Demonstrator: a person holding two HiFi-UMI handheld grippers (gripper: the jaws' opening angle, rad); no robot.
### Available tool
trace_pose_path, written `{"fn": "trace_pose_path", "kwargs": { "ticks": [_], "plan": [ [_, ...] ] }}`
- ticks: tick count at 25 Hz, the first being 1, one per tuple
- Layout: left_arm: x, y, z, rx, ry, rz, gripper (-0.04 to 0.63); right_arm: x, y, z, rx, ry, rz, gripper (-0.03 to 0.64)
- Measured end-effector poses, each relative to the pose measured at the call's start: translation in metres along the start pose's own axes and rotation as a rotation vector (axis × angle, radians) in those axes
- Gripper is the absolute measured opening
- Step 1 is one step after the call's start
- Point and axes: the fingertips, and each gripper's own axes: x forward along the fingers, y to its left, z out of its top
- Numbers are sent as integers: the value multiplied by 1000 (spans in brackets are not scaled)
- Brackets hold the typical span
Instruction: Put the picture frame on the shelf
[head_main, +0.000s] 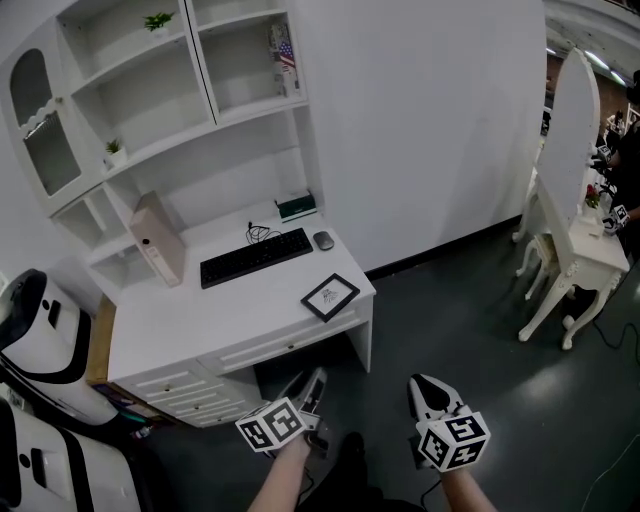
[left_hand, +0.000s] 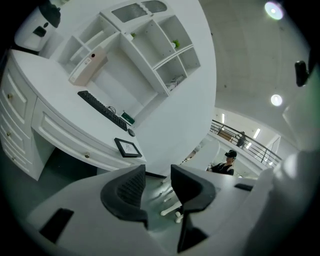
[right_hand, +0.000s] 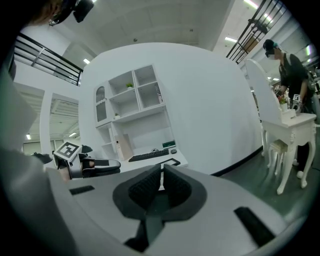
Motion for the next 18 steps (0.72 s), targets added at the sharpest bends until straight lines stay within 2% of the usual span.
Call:
{"fn": "trace_pose_path", "kwargs": {
  "ticks": [4, 13, 18],
  "plan": [
    [30, 13, 14, -71, -12, -14, 138, 33, -9, 4, 9, 21, -5, 2],
    [90, 59, 34, -217, 17, -2, 167, 116, -26, 18, 1, 72, 1, 2],
    [116, 84, 45, -328, 21, 7, 186, 151, -34, 26, 5, 87, -2, 3]
  ]
}}
